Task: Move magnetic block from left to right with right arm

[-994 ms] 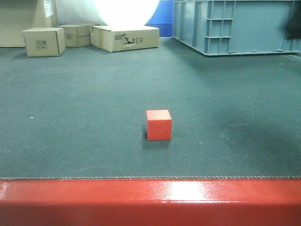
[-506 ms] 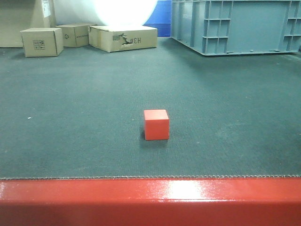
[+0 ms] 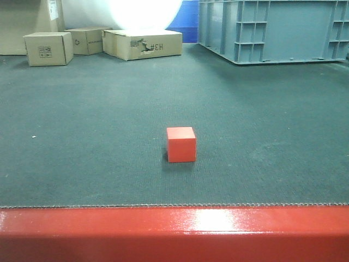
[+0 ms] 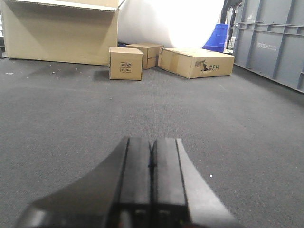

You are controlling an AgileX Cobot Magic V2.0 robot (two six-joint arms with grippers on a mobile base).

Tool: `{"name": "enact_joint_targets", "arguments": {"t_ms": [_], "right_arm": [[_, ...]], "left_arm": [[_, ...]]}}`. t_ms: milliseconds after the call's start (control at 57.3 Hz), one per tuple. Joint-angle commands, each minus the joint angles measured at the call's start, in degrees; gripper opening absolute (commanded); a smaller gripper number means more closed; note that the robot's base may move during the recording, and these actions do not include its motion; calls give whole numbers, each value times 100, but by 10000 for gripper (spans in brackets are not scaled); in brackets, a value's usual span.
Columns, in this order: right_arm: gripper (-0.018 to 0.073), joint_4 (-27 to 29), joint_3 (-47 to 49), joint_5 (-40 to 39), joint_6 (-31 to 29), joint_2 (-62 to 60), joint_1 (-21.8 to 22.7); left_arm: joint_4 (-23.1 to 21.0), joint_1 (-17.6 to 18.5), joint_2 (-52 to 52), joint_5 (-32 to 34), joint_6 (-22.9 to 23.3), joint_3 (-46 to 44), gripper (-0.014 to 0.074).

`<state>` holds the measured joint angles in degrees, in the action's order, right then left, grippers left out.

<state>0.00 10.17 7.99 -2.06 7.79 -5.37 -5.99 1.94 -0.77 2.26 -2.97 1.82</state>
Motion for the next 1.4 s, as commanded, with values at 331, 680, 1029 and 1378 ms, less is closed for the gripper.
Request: {"name": "enact_joint_targets", "arguments": {"t_ms": [331,680,1029,1378], "right_arm": [[29,38,-446,-799,-57,-704,533],[29,53,-1191,-1122,310,-959,741],[29,53,-1191,-1127,310,-959,741],[29,53,-1191,-1127,310,-959,741]], "left_arm": [[-27,1,-68,495,-1,44,-126],[-27,1,-68,495,-1,44,-126],[-27,1,-68,495,-1,44,-126],[-27,1,-68,495,-1,44,-126]]}}
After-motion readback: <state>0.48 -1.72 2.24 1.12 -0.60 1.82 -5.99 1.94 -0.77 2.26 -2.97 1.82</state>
